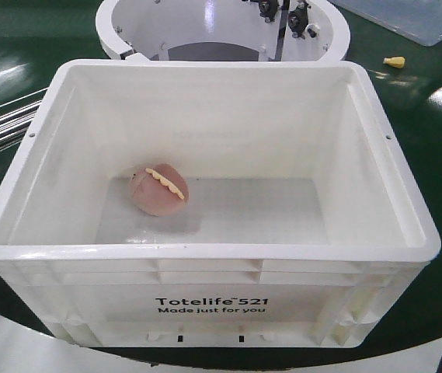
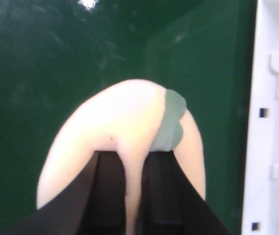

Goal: Place moving items into box and shelve

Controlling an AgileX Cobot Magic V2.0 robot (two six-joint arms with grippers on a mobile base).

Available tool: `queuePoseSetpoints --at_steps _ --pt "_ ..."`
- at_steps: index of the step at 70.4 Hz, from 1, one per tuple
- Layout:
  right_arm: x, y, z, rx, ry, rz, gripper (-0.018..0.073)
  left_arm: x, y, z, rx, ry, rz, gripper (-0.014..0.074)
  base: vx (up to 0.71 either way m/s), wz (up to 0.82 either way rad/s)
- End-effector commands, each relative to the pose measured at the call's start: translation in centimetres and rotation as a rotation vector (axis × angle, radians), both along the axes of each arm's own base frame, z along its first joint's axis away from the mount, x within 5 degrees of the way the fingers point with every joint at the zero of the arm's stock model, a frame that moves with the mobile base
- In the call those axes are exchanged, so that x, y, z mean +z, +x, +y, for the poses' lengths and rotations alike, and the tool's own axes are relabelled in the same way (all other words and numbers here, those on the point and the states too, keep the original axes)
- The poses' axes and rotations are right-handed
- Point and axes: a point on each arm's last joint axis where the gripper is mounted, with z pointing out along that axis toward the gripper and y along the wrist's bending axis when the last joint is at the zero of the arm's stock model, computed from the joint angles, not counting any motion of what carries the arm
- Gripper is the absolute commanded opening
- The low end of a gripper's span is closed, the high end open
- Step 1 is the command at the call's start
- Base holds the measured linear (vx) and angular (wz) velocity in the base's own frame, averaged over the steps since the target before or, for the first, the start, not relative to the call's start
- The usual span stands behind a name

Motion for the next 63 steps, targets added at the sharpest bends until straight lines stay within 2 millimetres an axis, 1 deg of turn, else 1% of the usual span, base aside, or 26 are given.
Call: queuePoseSetpoints --at_steps 1,15,30,45,51,58,63 --pt "1.6 0.0 -0.2 -0.033 -0.003 -0.086 0.0564 3.2 0.1 -0.1 0.016 0.014 -0.113 -0.0003 0.0 0.0" --pt "1.6 0.0 -0.2 -0.033 -0.003 -0.086 0.0564 9.5 -1.1 -0.4 0.018 0.03 -0.325 -0.0003 0.0 0.0" --pt "1.6 0.0 -0.2 -0.031 -0.003 -0.084 0.0564 14.7 -3.1 -0.6 0.054 0.034 -0.518 -0.0003 0.0 0.0" --pt "1.6 0.0 -0.2 -0.029 -0.001 -0.081 0.0564 20.7 -5.3 -0.6 0.105 0.083 -0.815 -0.0003 0.0 0.0" --pt "1.6 0.0 -0.2 -0.027 0.0 -0.079 0.0564 22.9 -6.3 -0.9 0.122 0.05 -0.906 -0.0003 0.0 0.0" --pt "1.6 0.0 -0.2 -0.027 0.001 -0.079 0.0564 24.7 -7.3 -1.6 0.107 -0.045 -0.948 -0.0003 0.0 0.0" --pt "1.6 0.0 -0.2 -0.027 0.001 -0.079 0.0564 25.2 -7.6 -2.3 0.061 -0.114 -0.955 -0.0003 0.0 0.0"
